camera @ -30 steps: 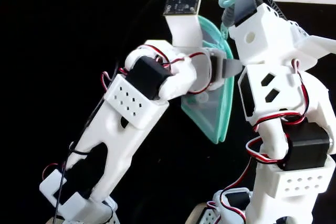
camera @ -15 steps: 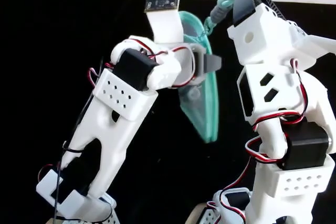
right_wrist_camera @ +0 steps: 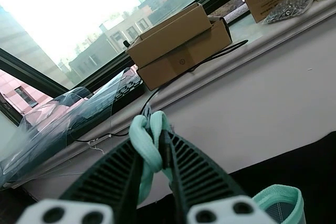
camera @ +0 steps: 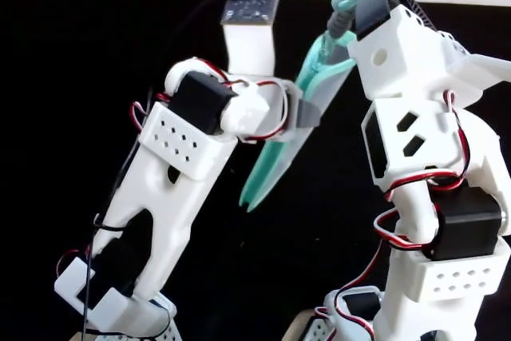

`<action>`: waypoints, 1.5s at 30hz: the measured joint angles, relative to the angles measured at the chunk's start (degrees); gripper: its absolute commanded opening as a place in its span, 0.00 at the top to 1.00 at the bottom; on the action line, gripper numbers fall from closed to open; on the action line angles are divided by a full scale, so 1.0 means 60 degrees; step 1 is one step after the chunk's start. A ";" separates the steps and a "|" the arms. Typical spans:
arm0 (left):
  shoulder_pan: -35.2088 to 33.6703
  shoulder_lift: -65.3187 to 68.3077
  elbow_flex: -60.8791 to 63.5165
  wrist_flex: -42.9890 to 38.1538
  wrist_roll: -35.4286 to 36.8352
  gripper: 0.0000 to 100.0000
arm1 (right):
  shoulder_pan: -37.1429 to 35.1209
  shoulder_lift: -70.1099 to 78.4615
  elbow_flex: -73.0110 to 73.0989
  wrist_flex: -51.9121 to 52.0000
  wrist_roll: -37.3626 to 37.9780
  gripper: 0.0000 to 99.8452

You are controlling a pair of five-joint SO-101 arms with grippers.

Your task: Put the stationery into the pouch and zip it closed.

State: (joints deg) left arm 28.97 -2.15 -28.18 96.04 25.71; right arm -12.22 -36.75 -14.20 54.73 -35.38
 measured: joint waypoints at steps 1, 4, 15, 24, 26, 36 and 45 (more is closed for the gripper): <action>0.0000 0.0000 0.0000 -0.0117 -0.0190 0.71 | 0.0000 0.0000 0.0000 0.0000 0.0000 0.99; 0.0000 0.0000 0.0000 -0.0469 -0.0718 0.71 | 0.0000 0.0000 0.0000 0.0029 0.0000 0.99; 0.0000 0.0000 0.0000 -0.1245 -0.1201 0.71 | 0.0000 -0.0015 -0.0015 0.0337 0.0000 0.99; 0.0000 0.0000 -0.0381 -0.1553 -0.1201 0.72 | 0.0000 -0.0015 -0.0015 0.0337 0.0000 0.99; 0.0000 0.0000 -0.0571 -0.1568 -0.1201 0.72 | 0.0000 -0.0015 -0.0015 0.0337 0.0000 0.99; 0.0000 0.0015 -0.0630 -0.1451 -0.1201 0.72 | -0.0015 -0.0015 -0.0015 0.0352 0.0000 0.99; 0.0000 0.0029 -0.0689 -0.0498 -0.1158 0.72 | -0.0015 -0.0015 -0.0015 0.0366 0.0000 0.99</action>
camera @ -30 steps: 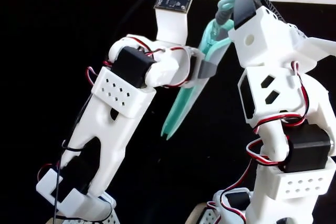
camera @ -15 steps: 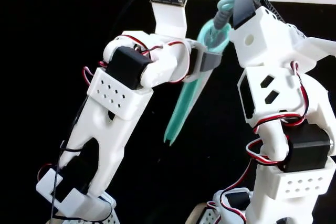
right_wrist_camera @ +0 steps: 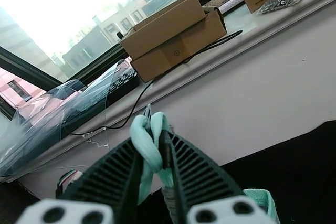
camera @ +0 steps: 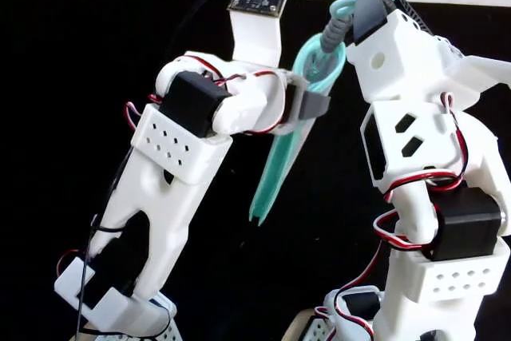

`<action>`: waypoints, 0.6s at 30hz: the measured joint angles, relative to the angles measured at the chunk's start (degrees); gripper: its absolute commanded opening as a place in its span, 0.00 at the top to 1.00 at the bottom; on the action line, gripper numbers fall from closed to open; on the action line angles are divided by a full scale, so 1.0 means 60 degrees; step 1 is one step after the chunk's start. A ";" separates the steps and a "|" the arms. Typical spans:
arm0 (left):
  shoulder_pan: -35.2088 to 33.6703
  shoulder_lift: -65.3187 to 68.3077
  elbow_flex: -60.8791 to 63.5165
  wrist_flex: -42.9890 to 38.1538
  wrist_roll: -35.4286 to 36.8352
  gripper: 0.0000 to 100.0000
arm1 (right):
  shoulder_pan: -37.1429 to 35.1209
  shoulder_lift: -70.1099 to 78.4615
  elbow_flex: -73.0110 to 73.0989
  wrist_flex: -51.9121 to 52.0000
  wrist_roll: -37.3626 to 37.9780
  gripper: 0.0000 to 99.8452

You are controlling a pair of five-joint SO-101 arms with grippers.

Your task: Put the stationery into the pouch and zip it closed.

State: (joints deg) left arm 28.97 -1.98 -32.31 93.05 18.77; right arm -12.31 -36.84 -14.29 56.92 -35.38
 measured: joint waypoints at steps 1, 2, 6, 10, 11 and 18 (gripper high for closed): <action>0.0000 0.0000 -0.0015 0.0059 0.0000 0.72 | 0.0000 0.0000 0.0000 0.0000 0.0000 0.99; 0.0000 0.0000 -0.0015 0.0147 0.0000 0.72 | 0.0000 0.0000 0.0000 0.0000 0.0000 0.99; 0.0000 0.0000 -0.0015 0.0586 0.0000 0.74 | 0.0000 0.0000 0.0000 0.0000 0.0000 0.99; 0.0000 -0.0015 -0.0015 0.0777 -0.0190 0.96 | 0.0000 0.0000 0.0000 0.0000 0.0000 0.99; 0.0000 -0.0015 -0.0015 0.0821 -0.0469 1.00 | 0.0000 0.0000 0.0000 0.0000 0.0000 0.99; -0.0147 0.0000 -0.0015 0.0982 -0.2066 0.99 | 0.0264 0.0015 0.0015 0.0000 0.0000 0.99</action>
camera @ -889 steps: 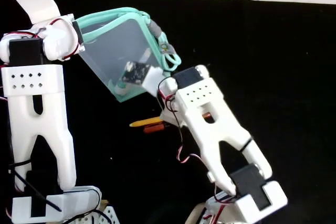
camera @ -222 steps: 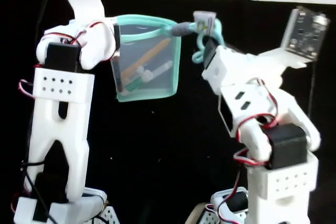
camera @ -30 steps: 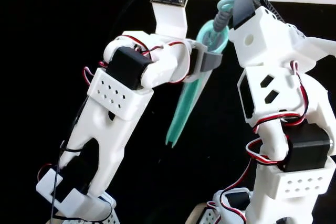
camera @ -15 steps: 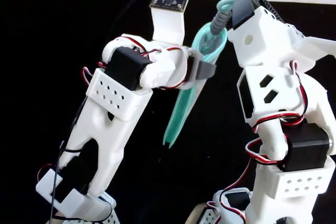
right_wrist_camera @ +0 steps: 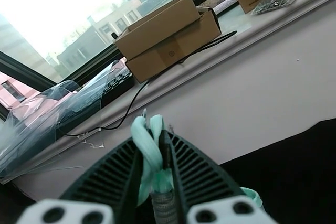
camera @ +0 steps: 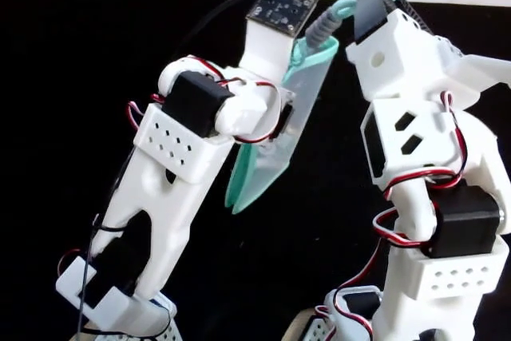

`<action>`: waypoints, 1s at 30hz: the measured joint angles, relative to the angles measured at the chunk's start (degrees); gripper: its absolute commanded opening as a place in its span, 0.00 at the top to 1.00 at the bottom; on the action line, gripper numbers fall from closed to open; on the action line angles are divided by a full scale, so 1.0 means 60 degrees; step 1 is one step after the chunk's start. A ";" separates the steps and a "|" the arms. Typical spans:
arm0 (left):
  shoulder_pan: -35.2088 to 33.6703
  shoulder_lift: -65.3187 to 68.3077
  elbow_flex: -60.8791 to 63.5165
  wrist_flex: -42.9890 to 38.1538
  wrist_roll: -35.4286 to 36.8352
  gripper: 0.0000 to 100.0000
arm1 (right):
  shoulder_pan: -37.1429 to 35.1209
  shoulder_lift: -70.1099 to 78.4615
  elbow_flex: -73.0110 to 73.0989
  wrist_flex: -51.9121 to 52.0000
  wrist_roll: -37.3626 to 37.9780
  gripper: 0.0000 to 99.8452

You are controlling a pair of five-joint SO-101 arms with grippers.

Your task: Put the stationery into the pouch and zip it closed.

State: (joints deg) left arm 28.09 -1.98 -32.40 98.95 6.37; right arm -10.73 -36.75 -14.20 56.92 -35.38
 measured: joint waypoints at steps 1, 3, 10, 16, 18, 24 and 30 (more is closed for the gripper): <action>-0.0103 0.0000 0.0000 0.0029 -0.0044 0.99 | 0.0088 0.0000 0.0000 0.0000 0.0000 0.99; -0.0396 0.0000 0.0000 0.0073 -0.0103 0.99 | 0.0249 0.0015 0.0015 0.0015 0.0000 0.99; -0.1670 0.0000 -0.0059 0.0103 -0.0132 0.99 | 0.0645 0.0029 0.0542 0.0015 0.0000 0.99; -0.1905 -0.0132 0.0659 0.0103 -0.1289 0.99 | 0.1158 0.0029 0.1773 -0.0791 0.0000 0.99; -0.1890 -0.0205 0.1187 0.0088 -0.1802 0.99 | 0.1363 0.0029 0.2095 -0.1333 0.0000 0.99; -0.1875 -0.1656 0.3004 0.0059 -0.3033 0.99 | 0.1744 0.0059 0.3165 -0.3004 0.0000 0.99; -0.1875 -0.4088 0.4850 0.0044 -0.3297 0.99 | 0.1744 0.0059 0.4498 -0.4542 0.0000 0.99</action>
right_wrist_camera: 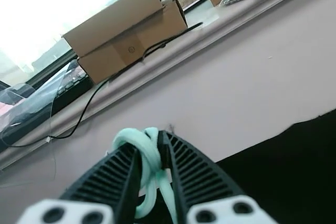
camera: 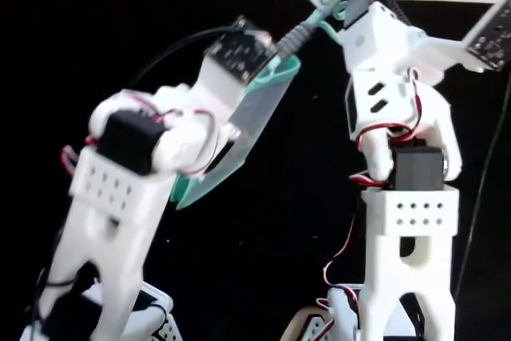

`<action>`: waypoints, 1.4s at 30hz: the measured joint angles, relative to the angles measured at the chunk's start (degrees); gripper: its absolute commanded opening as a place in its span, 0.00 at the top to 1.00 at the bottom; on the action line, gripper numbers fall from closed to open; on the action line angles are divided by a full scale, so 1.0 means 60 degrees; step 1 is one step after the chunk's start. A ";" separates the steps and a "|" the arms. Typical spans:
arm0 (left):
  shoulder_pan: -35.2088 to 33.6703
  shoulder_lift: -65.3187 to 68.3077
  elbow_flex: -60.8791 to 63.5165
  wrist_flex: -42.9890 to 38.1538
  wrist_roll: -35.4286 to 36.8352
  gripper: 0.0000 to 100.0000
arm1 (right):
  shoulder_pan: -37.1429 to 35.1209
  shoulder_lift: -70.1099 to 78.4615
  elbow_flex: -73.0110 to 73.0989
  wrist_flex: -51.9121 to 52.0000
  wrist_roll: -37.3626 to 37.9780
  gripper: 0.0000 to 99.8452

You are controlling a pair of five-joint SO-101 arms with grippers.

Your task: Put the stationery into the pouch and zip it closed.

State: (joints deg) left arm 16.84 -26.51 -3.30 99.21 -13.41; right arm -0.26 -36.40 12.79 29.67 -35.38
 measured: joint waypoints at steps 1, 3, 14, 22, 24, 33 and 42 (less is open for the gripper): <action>0.0000 -0.0352 0.0293 0.0000 0.0000 0.99 | 0.0000 0.0000 0.0132 -0.0176 0.0000 0.99; 0.0000 -0.0996 0.0821 0.0000 0.0000 0.99 | -0.0015 0.0000 0.0381 -0.0381 0.0000 0.99; -0.0103 -0.3209 0.2989 0.0015 0.0000 0.99 | 0.0938 -0.0015 0.0527 -0.0718 0.0000 0.99; -0.0996 -0.3326 0.3048 0.0015 -0.0029 0.99 | 0.0923 -0.0015 0.1245 -0.0718 0.0000 0.99; -0.1099 -0.3326 0.3062 0.0015 -0.0029 0.99 | 0.0923 -0.0029 0.1465 -0.0718 0.0000 0.99; -0.1143 -0.3297 0.3048 0.0000 -0.0352 0.99 | 0.2139 -0.0044 0.3326 -0.3106 0.0000 0.99; -0.1245 -0.3311 0.3136 0.0000 -0.0381 0.99 | 0.3897 0.2549 0.3414 -0.5172 0.0381 0.99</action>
State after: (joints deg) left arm 9.36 -46.37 15.52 99.21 -15.69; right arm 23.12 -21.10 33.27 -1.36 -33.10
